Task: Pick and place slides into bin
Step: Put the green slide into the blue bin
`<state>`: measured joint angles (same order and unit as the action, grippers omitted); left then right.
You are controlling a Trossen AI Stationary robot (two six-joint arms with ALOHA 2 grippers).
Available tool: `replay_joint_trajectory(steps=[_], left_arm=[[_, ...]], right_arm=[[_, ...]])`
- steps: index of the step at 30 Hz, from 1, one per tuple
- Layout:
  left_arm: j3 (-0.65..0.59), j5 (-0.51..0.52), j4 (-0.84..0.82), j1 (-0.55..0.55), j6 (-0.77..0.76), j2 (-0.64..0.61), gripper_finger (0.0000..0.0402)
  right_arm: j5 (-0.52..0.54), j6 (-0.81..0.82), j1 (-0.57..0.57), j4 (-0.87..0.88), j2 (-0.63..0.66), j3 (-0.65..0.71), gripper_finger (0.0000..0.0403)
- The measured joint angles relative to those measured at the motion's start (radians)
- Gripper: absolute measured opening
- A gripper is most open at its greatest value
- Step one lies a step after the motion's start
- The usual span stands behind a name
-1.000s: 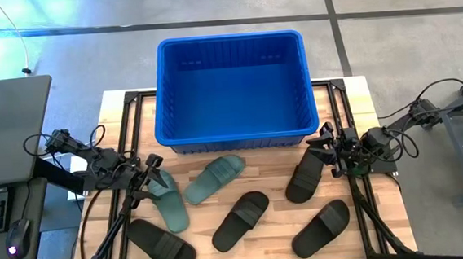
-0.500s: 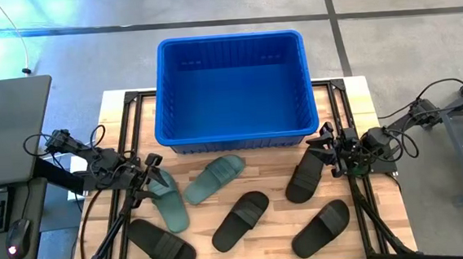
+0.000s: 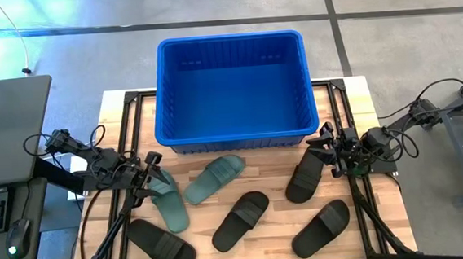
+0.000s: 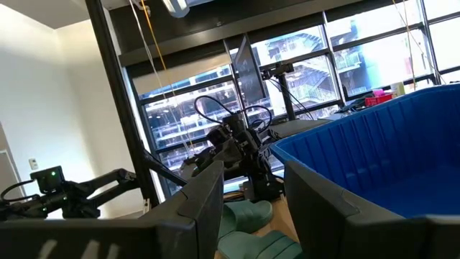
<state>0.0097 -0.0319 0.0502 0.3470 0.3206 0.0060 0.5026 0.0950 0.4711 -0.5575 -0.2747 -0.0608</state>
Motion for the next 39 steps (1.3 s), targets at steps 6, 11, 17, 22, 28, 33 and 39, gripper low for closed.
replay_joint_trajectory(steps=[6,11,17,22,28,33,39], left_arm=[[0.000,0.037,0.009,0.000,-0.042,0.000,0.0191],[0.000,0.044,0.018,0.000,-0.063,0.000,0.0191],[0.000,0.017,0.017,0.000,-0.098,0.000,0.0191],[0.000,0.009,0.002,0.000,-0.085,0.001,0.0191],[0.051,0.104,0.032,0.000,-0.172,0.006,0.0191],[0.216,0.129,-0.074,0.000,-0.143,0.082,0.0191],[0.473,0.139,-0.325,0.000,-0.150,0.361,0.0191]], right_arm=[[0.000,-0.007,0.000,0.000,0.000,0.000,0.0139],[0.013,-0.074,0.000,-0.007,0.000,0.000,0.0139],[-0.059,-0.070,0.000,0.014,0.000,0.000,0.0139],[-0.065,-0.044,0.000,0.008,0.000,0.000,0.0139],[-0.084,-0.069,0.000,0.052,-0.003,-0.043,0.0139],[-0.050,-0.074,0.000,0.275,-0.085,-0.206,0.0139],[0.048,-0.069,0.000,0.464,-0.342,-0.398,0.0139]])
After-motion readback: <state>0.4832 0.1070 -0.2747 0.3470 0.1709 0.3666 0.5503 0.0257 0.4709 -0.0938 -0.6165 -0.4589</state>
